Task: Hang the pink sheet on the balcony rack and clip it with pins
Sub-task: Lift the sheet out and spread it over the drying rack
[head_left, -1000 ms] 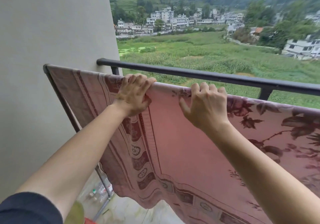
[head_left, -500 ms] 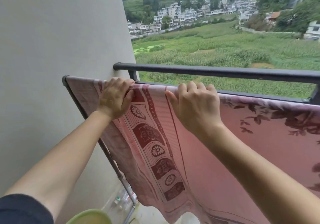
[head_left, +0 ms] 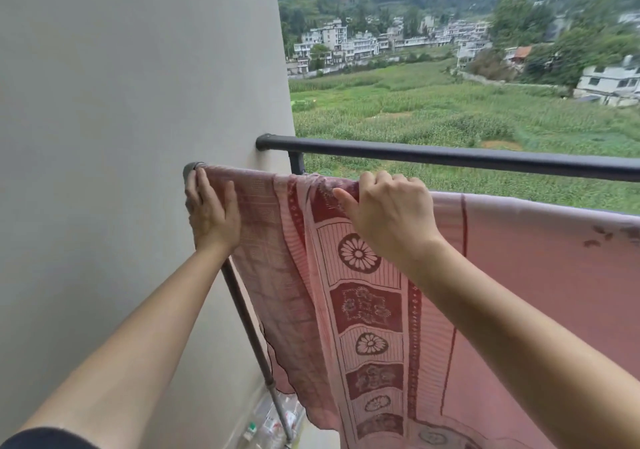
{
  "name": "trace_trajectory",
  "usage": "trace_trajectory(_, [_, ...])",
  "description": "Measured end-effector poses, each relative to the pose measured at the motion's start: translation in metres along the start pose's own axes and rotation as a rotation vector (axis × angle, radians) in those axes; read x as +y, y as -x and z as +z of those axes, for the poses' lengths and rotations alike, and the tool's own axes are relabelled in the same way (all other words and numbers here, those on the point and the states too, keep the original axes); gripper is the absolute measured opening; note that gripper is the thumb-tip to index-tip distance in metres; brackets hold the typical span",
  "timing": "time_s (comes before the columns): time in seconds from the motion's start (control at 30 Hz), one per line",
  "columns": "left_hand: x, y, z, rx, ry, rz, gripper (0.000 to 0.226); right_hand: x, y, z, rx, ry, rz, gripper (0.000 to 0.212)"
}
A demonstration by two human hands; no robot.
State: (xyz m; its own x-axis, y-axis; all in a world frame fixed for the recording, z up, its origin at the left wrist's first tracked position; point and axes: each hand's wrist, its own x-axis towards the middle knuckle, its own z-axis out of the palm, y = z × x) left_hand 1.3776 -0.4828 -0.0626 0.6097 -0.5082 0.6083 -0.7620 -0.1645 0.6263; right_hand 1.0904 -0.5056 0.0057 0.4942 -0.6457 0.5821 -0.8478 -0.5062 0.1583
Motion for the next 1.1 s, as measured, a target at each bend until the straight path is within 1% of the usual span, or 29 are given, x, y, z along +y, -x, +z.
trace_trajectory(0.07, [-0.017, -0.004, -0.003, -0.016, 0.023, 0.114, 0.068, -0.028, -0.017, 0.008, 0.020, -0.005, -0.004, 0.057])
trace_trajectory(0.1, [-0.021, -0.006, -0.004, 0.006, 0.072, 0.136, 0.064, -0.040, -0.024, 0.011, 0.035, -0.018, -0.003, 0.055])
trace_trajectory(0.13, [-0.024, -0.008, -0.004, 0.052, 0.133, 0.117, 0.059, -0.051, -0.030, 0.014, 0.052, -0.034, 0.006, 0.053])
trace_trajectory(0.17, [-0.026, -0.009, -0.003, 0.096, 0.205, 0.048, 0.052, -0.060, -0.037, 0.017, 0.066, -0.047, 0.024, 0.053])
trace_trajectory(0.2, [-0.028, -0.011, -0.003, 0.094, 0.296, -0.062, 0.046, -0.068, -0.043, 0.019, 0.072, -0.054, 0.048, 0.054])
trace_trajectory(0.27, [-0.034, -0.017, -0.006, -0.046, 0.524, -0.293, 0.043, -0.078, -0.053, 0.022, 0.070, -0.063, 0.089, 0.056])
trace_trajectory(0.3, [-0.039, -0.020, -0.008, -0.113, 0.610, -0.366, 0.045, -0.082, -0.058, 0.024, 0.066, -0.074, 0.100, 0.056])
trace_trajectory(0.33, [-0.043, -0.022, -0.010, -0.155, 0.659, -0.399, 0.047, -0.086, -0.062, 0.025, 0.059, -0.087, 0.100, 0.057])
trace_trajectory(0.4, [-0.049, -0.028, -0.017, -0.160, 0.714, -0.387, 0.044, -0.093, -0.072, 0.027, 0.032, -0.104, 0.070, 0.057])
trace_trajectory(0.43, [-0.051, -0.034, -0.021, -0.121, 0.739, -0.368, 0.043, -0.096, -0.077, 0.026, 0.014, -0.116, 0.051, 0.058])
trace_trajectory(0.5, [-0.054, -0.053, -0.035, 0.037, 0.766, -0.340, 0.041, -0.103, -0.084, 0.024, -0.023, -0.162, 0.019, 0.058])
trace_trajectory(0.57, [-0.061, -0.083, -0.054, 0.221, 0.715, -0.326, 0.038, -0.112, -0.091, 0.023, -0.056, -0.207, -0.031, 0.058])
trace_trajectory(0.6, [-0.066, -0.099, -0.063, 0.286, 0.687, -0.323, 0.037, -0.117, -0.092, 0.023, -0.066, -0.220, -0.059, 0.058])
trace_trajectory(0.63, [-0.071, -0.111, -0.070, 0.316, 0.666, -0.318, 0.036, -0.121, -0.093, 0.024, -0.069, -0.230, -0.077, 0.058])
trace_trajectory(0.67, [-0.076, -0.120, -0.073, 0.305, 0.636, -0.316, 0.036, -0.125, -0.094, 0.025, -0.066, -0.238, -0.081, 0.057])
trace_trajectory(0.7, [-0.081, -0.125, -0.071, 0.245, 0.587, -0.330, 0.036, -0.127, -0.094, 0.026, -0.063, -0.237, -0.075, 0.056])
trace_trajectory(0.77, [-0.091, -0.125, -0.064, 0.008, 0.506, -0.424, 0.034, -0.129, -0.091, 0.029, -0.049, -0.178, -0.063, 0.053])
trace_trajectory(0.83, [-0.098, -0.115, -0.055, -0.276, 0.575, -0.582, 0.035, -0.129, -0.088, 0.034, -0.011, -0.115, -0.060, 0.052])
trace_trajectory(0.87, [-0.100, -0.111, -0.052, -0.348, 0.615, -0.617, 0.038, -0.128, -0.087, 0.035, 0.001, -0.105, -0.062, 0.052])
trace_trajectory(0.9, [-0.099, -0.108, -0.049, -0.355, 0.662, -0.613, 0.038, -0.128, -0.086, 0.036, 0.003, -0.101, -0.069, 0.053])
trace_trajectory(0.97, [-0.093, -0.106, -0.043, -0.258, 0.758, -0.536, 0.028, -0.127, -0.086, 0.036, 0.003, -0.101, -0.083, 0.057])
trace_trajectory(1.03, [-0.085, -0.111, -0.041, -0.146, 0.766, -0.445, 0.036, -0.124, -0.085, 0.035, 0.017, -0.115, -0.076, 0.062])
trace_trajectory(1.1, [-0.080, -0.123, -0.045, -0.070, 0.736, -0.402, 0.041, -0.118, -0.083, 0.035, 0.040, -0.116, -0.058, 0.061])
